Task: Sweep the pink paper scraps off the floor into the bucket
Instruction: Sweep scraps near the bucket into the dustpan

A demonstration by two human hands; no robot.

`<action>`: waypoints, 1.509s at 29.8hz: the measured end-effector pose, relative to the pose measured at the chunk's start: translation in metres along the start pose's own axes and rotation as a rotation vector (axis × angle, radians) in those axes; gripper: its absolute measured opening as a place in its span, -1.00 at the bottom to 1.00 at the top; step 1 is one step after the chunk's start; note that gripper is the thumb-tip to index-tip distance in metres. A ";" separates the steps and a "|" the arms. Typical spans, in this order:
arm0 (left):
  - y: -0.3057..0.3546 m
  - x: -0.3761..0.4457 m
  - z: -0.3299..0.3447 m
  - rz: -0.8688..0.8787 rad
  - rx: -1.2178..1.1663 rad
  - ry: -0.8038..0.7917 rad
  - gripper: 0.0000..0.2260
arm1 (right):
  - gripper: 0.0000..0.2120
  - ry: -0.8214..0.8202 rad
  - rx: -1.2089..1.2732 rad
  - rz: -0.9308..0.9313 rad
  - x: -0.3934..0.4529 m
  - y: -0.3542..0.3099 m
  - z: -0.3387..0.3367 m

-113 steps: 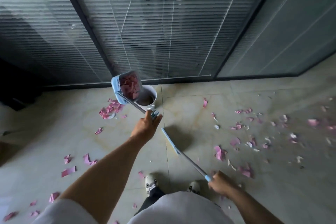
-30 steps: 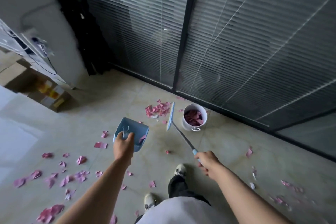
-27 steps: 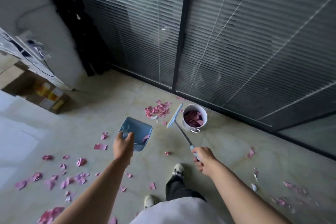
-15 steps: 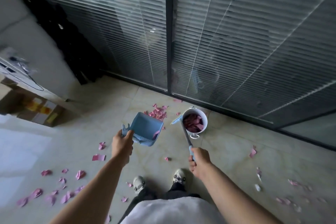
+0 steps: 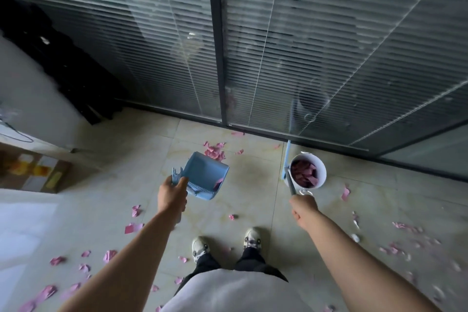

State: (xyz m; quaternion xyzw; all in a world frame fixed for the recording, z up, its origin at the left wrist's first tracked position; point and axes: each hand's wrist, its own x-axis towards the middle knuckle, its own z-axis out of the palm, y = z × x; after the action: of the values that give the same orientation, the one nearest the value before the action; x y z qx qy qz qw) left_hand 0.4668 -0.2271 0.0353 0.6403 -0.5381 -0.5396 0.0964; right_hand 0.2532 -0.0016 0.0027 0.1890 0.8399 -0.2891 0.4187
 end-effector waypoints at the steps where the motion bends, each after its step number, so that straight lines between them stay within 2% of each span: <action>1: -0.009 0.004 -0.008 -0.031 -0.017 0.046 -0.93 | -0.85 -0.049 -0.116 -0.058 0.013 -0.022 0.010; 4: -0.022 0.000 -0.020 -0.056 -0.043 0.066 -0.94 | -0.68 -0.184 -0.427 -0.182 0.006 -0.073 0.025; 7: -0.037 0.004 -0.033 -0.093 -0.019 0.127 -0.89 | -0.87 -0.252 -0.738 -0.220 -0.007 -0.076 0.070; 9: -0.043 0.009 -0.034 -0.094 0.004 0.136 -0.84 | -0.66 -0.249 -0.851 -0.243 -0.025 -0.059 0.079; 11: -0.043 0.016 -0.040 -0.109 -0.004 0.187 -0.81 | -0.64 -0.258 -0.922 -0.282 -0.042 -0.038 0.072; 14: -0.042 0.022 -0.038 -0.119 0.020 0.265 -0.78 | -0.81 -0.212 -0.859 -0.261 -0.049 -0.011 0.035; 17: -0.044 0.027 -0.043 -0.138 -0.055 0.256 -0.78 | -0.86 -0.141 -0.983 -0.332 -0.046 -0.018 0.020; 20: -0.044 0.024 -0.049 -0.150 -0.106 0.250 -0.83 | -0.92 -0.122 -1.060 -0.426 -0.046 -0.039 0.031; 21: -0.043 0.023 -0.047 -0.158 -0.123 0.239 -0.85 | -0.91 -0.100 -1.075 -0.446 -0.042 -0.050 0.035; 25: -0.050 0.009 -0.063 -0.171 -0.174 0.217 -0.89 | -0.69 0.018 -1.202 -0.537 -0.020 -0.106 0.062; 28: -0.055 -0.003 -0.072 -0.173 -0.206 0.220 -0.90 | -0.61 0.035 -1.329 -0.512 0.006 -0.120 0.065; 32: -0.064 -0.007 -0.082 -0.203 -0.276 0.236 -0.89 | -0.62 -0.123 -1.293 -0.461 0.009 -0.090 0.081; 38: -0.068 0.002 -0.080 -0.207 -0.225 0.245 -0.90 | -0.66 -0.224 -1.282 -0.455 -0.035 -0.044 0.088; 45: -0.070 0.011 -0.079 -0.178 -0.167 0.230 -0.91 | -0.83 -0.157 -1.109 -0.470 -0.044 -0.034 0.058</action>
State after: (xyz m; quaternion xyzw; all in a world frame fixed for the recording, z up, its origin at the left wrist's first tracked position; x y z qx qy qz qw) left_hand 0.5689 -0.2444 0.0111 0.7328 -0.4178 -0.5120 0.1620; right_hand 0.2939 -0.0682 0.0212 -0.2696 0.8513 0.0937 0.4403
